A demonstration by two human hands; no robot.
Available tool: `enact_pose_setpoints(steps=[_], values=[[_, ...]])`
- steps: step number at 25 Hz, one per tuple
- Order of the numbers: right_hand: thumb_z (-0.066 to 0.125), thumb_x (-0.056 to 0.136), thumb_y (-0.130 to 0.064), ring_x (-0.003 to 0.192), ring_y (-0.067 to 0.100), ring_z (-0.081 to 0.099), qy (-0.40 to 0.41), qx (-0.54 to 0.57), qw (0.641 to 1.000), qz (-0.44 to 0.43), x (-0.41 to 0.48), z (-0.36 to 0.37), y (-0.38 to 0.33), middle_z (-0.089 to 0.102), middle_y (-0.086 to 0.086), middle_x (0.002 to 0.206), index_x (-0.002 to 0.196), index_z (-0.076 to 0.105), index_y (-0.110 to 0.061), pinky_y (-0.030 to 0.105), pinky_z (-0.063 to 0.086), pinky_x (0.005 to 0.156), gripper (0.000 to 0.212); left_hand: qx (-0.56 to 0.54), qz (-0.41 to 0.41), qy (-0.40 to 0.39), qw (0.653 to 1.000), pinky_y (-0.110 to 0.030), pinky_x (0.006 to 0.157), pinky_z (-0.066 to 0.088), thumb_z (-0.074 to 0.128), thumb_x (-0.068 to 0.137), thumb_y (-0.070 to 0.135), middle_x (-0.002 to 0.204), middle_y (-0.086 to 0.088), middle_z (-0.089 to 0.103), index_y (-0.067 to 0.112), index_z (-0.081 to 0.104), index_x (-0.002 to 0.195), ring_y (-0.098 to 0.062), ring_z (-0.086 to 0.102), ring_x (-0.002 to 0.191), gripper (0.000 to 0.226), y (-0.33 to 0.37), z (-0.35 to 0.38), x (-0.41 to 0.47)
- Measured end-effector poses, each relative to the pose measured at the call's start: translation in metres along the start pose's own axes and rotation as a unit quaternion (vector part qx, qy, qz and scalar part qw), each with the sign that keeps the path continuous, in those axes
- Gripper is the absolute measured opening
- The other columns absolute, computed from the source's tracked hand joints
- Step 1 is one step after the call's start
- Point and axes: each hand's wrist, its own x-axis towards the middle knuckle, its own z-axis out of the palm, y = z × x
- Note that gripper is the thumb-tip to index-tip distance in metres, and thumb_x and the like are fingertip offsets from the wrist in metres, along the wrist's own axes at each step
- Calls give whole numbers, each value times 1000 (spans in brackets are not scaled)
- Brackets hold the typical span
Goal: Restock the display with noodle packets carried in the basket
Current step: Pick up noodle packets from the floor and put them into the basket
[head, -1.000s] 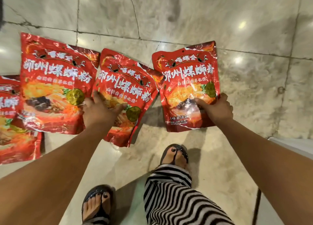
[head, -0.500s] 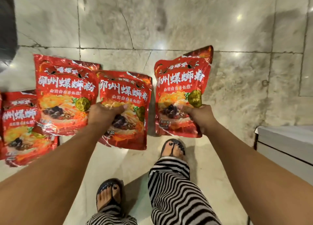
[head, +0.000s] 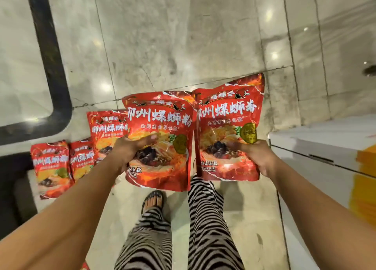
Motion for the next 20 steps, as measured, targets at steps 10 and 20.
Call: enact_pose_setpoints(steps=[10, 20], values=[[99, 25, -39, 90, 33, 73, 49, 299, 953, 8, -126, -5, 147, 74, 15, 104, 111, 70, -5, 37, 60, 71, 96, 155, 167, -131, 965, -18, 62, 51, 83, 73, 20, 63, 16, 71, 21, 65, 82, 2, 67, 57, 20, 17, 25, -58], [98, 33, -33, 89, 30, 73, 188, 613, 766, 33, -241, 96, 357, 73, 15, 108, 113, 69, -8, 42, 59, 76, 89, 388, 169, -274, 863, -29, 73, 59, 91, 63, 24, 85, -2, 77, 6, 72, 106, -17, 74, 69, 51, -38, 69, -117]])
